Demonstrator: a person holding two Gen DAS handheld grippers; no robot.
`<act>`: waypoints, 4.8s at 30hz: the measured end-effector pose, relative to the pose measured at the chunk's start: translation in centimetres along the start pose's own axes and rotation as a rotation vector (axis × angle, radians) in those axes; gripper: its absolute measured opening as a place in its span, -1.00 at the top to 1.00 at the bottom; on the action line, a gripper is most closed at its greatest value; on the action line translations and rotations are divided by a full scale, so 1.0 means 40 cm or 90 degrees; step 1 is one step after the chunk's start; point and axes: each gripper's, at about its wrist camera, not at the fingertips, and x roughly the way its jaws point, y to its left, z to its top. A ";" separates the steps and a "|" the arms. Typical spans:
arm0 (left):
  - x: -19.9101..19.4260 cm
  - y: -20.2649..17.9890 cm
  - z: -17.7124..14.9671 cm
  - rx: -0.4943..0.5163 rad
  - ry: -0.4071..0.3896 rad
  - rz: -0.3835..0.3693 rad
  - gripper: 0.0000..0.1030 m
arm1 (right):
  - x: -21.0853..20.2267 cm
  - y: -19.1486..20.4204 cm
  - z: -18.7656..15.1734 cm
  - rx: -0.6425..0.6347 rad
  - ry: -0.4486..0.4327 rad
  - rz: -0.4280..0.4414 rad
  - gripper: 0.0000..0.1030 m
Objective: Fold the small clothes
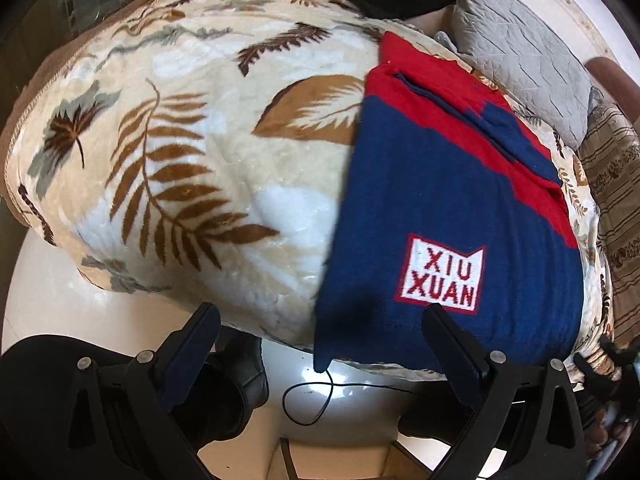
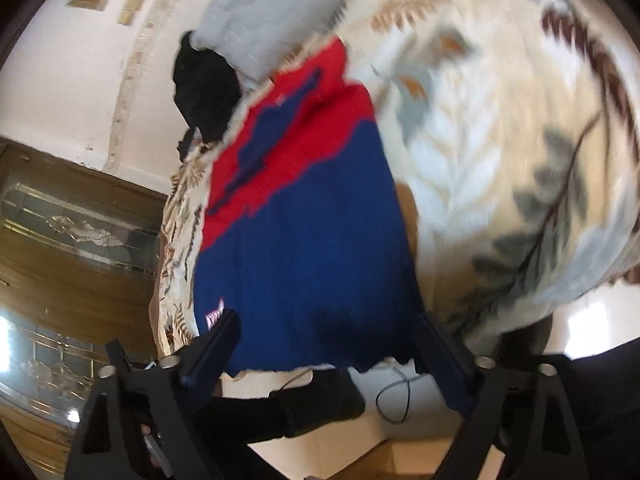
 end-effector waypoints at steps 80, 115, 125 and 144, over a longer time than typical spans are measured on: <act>-0.146 -0.142 0.533 0.079 -0.145 -0.320 0.89 | 0.045 0.298 0.328 -0.145 -0.073 0.066 0.83; -0.076 -0.464 0.593 0.205 -0.424 0.219 -0.88 | 0.209 0.383 0.667 -0.184 -0.245 -0.025 -0.47; -0.244 -0.466 0.445 0.205 -0.477 0.152 -0.89 | 0.135 0.427 0.414 -0.287 -0.280 -0.049 -0.48; 0.005 -0.420 0.511 0.194 -0.315 0.118 -0.91 | 0.256 0.399 0.493 -0.216 -0.204 -0.039 -0.48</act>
